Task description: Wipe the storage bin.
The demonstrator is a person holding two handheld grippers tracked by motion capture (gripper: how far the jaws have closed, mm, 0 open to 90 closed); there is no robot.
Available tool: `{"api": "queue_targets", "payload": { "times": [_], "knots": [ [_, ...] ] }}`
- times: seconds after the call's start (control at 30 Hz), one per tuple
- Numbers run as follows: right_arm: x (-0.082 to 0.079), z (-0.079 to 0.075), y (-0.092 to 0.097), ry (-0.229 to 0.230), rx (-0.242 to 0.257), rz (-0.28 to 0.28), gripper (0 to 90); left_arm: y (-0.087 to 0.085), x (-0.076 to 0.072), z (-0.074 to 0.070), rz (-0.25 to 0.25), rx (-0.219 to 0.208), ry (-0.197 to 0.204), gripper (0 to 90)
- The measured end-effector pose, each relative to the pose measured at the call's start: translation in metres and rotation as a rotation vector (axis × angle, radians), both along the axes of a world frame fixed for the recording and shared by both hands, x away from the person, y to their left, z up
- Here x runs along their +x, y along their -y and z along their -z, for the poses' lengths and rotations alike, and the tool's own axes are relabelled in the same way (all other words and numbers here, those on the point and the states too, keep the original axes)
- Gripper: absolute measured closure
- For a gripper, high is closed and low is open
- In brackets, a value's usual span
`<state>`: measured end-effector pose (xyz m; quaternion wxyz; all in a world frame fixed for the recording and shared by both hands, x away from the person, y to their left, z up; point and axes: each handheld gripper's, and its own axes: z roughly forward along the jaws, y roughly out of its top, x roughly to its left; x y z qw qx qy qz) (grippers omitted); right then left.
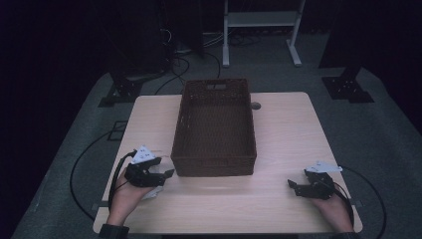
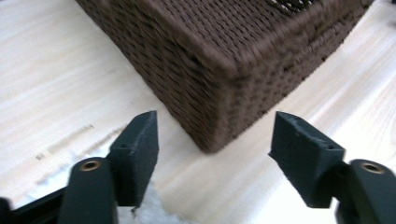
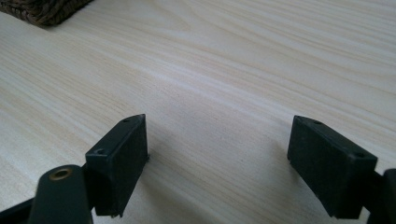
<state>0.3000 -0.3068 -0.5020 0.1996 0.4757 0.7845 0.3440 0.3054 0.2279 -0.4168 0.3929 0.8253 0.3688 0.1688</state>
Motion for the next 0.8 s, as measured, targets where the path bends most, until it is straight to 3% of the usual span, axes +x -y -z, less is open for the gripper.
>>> {"api": "queue_targets", "payload": {
  "times": [0.37,0.5,0.63,0.8],
  "knots": [
    [0.0,0.002,0.0,0.008,0.002,-0.007,16.0,0.027,-0.027,0.034,0.045,0.044,-0.04,15.5],
    [0.0,0.002,-0.001,0.007,0.001,-0.008,15.0,0.039,-0.03,0.046,0.072,0.067,-0.063,8.5],
    [0.0,0.002,-0.001,0.007,0.001,-0.007,14.9,0.052,-0.031,0.06,0.103,0.071,-0.092,8.5],
    [0.0,0.002,-0.001,0.007,0.001,-0.008,14.7,0.062,-0.03,0.071,0.1,0.112,-0.097,2.0]
  ]
}}
